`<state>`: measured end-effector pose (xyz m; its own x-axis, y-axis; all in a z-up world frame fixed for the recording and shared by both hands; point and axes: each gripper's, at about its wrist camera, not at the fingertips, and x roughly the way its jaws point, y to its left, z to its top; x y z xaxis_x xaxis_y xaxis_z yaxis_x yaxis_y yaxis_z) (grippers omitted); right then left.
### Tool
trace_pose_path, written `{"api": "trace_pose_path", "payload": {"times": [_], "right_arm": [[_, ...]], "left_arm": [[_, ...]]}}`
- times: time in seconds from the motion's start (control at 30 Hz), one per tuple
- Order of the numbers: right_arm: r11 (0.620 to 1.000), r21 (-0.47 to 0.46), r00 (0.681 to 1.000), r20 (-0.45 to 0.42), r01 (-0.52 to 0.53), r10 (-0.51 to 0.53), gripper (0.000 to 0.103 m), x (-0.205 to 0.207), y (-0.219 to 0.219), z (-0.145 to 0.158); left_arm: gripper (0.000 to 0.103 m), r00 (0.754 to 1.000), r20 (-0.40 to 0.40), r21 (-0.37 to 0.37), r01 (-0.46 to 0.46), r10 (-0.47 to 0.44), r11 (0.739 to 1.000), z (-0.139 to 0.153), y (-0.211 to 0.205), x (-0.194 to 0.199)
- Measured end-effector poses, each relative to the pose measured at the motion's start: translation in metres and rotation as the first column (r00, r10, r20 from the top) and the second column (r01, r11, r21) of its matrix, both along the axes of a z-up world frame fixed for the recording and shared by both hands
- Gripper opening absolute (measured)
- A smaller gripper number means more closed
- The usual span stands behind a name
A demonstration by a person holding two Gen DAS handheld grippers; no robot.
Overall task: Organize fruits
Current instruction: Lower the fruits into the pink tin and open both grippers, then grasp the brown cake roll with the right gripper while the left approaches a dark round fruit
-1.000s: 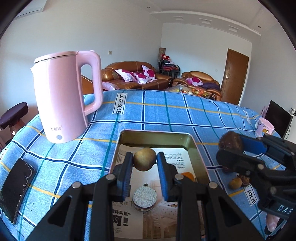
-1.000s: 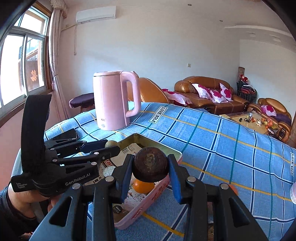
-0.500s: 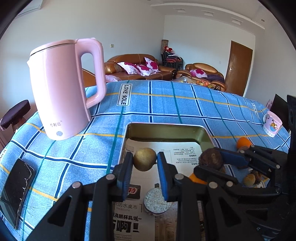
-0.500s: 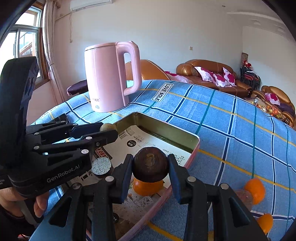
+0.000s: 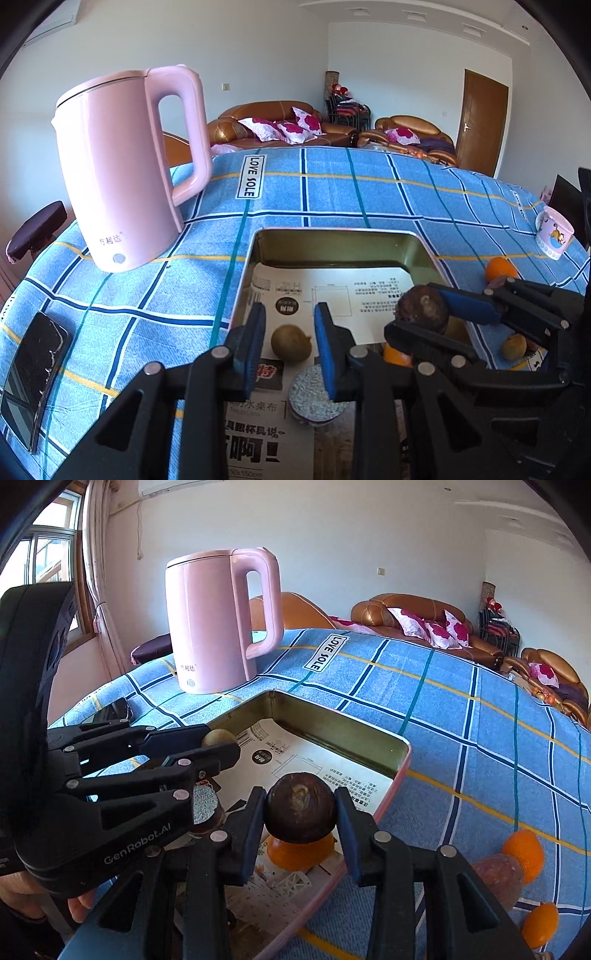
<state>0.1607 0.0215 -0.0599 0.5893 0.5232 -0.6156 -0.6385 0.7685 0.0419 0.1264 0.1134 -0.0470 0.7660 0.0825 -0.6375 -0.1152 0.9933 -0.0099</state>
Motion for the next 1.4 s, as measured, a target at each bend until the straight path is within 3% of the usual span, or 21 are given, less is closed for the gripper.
{"api": "trace_pose_path", "payload": {"times": [0.1, 0.2, 0.3, 0.43, 0.53, 0.7, 0.83, 1.0, 1.17, 1.4], "right_arm": [[1.0, 0.007, 1.0, -0.005, 0.002, -0.002, 0.04, 0.0, -0.001, 0.0], [1.0, 0.011, 1.0, -0.007, 0.002, -0.002, 0.041, -0.001, -0.001, 0.0], [1.0, 0.019, 1.0, 0.002, 0.006, -0.006, 0.045, -0.004, -0.003, 0.002], [0.999, 0.034, 1.0, 0.018, 0.015, -0.016, 0.053, -0.011, -0.012, 0.007], [0.998, 0.056, 0.999, 0.015, 0.029, -0.03, 0.057, -0.015, -0.023, 0.01], [0.996, 0.06, 0.997, 0.039, 0.067, -0.069, 0.06, -0.023, -0.045, 0.016], [0.993, 0.061, 0.993, 0.055, 0.1, -0.104, 0.06, -0.032, -0.068, 0.021], [0.982, 0.069, 0.981, 0.068, 0.175, -0.179, 0.06, -0.047, -0.115, 0.023], [0.952, 0.053, 0.95, 0.067, 0.302, -0.305, 0.062, -0.056, -0.168, 0.018], [0.91, 0.026, 0.91, 0.013, 0.413, -0.414, 0.063, -0.054, -0.213, 0.001]], "left_arm": [[0.03, 1.0, 0.003, 0.012, -0.013, 0.013, 1.0, 0.002, -0.001, -0.002], [0.039, 0.999, 0.008, 0.021, -0.033, 0.033, 0.999, 0.003, 0.001, -0.007], [0.042, 0.999, 0.019, -0.005, -0.035, 0.035, 0.999, 0.005, 0.003, -0.013], [0.059, 0.997, 0.057, 0.004, -0.049, 0.049, 0.999, 0.011, 0.0, -0.024], [0.066, 0.996, 0.082, -0.014, -0.038, 0.039, 0.999, 0.016, -0.006, -0.032], [0.067, 0.993, 0.12, -0.029, -0.004, 0.007, 1.0, 0.025, -0.025, -0.04], [0.078, 0.988, 0.15, -0.041, 0.027, -0.02, 0.999, 0.031, -0.044, -0.047], [0.078, 0.984, 0.167, -0.058, 0.079, -0.068, 0.995, 0.033, -0.07, -0.051], [0.078, 0.981, 0.151, -0.052, 0.132, -0.123, 0.99, 0.026, -0.096, -0.05], [0.078, 0.978, 0.126, -0.042, 0.173, -0.167, 0.984, 0.018, -0.123, -0.045]]}}
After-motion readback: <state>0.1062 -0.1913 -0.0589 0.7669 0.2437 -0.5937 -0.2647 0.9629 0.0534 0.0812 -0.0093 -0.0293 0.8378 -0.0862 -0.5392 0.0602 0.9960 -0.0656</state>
